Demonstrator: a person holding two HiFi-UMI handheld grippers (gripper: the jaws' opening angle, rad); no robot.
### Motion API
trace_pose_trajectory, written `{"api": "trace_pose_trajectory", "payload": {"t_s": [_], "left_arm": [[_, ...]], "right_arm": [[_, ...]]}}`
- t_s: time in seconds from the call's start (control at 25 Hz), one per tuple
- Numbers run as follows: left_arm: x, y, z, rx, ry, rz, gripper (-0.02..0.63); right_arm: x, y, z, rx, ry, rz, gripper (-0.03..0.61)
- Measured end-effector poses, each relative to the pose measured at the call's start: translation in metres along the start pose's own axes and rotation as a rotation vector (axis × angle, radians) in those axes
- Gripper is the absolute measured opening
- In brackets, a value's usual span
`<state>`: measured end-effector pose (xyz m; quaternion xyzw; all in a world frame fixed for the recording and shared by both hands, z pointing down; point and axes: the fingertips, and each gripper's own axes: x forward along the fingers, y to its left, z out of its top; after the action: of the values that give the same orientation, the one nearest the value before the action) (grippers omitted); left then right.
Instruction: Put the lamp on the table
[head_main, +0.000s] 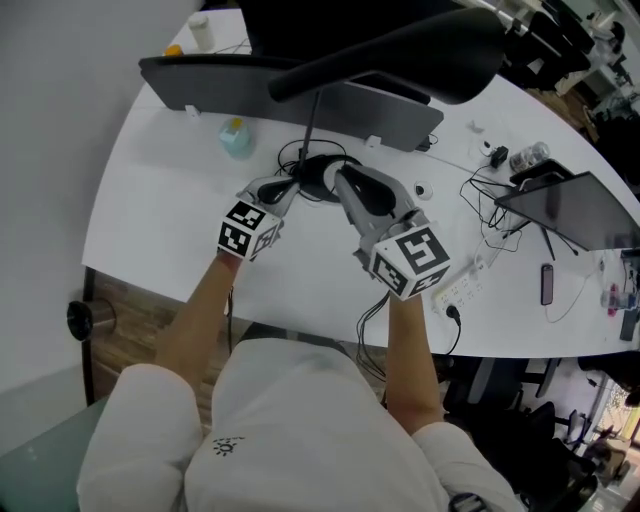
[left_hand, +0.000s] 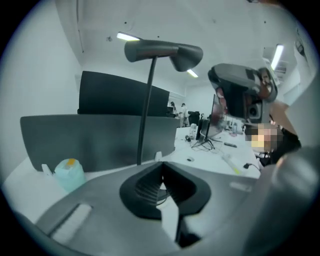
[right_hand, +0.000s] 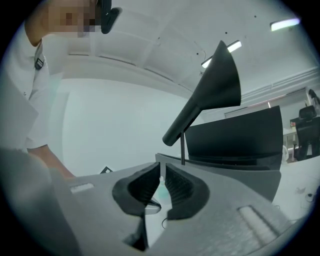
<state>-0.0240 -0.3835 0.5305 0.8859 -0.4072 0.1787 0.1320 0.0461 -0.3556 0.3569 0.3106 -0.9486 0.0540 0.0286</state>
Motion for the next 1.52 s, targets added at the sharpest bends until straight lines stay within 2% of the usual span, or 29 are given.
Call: {"api": "trace_pose_trajectory", "payload": {"t_s": [0.24,0.56,0.96,1.24,1.52], "left_arm": [[-0.036,-0.043,0.019,-0.009,-0.06,0.034,-0.005],[-0.079,-0.091,0.043,0.014,-0.131,0.022,-0.005],[-0.114,-0.114,0.048,0.025,-0.157,-0.049,-0.005],[-0.123,-0.125,0.054,0.058,-0.182,-0.103,-0.005],[-0.124,-0.123,0.054,0.063,-0.179,-0.123,-0.005]], "right_arm": [[-0.053,0.016,-0.007,0.062,-0.024,0.027,0.032],[-0.104,0.026,-0.003,0.064,-0.064,-0.025,0.031],[-0.121,0.051,0.005,0.051,-0.074,-0.094,0.014],[-0.124,0.065,0.018,0.023,-0.08,-0.108,0.001],[-0.121,0.065,0.016,0.013,-0.063,-0.123,0.0]]}}
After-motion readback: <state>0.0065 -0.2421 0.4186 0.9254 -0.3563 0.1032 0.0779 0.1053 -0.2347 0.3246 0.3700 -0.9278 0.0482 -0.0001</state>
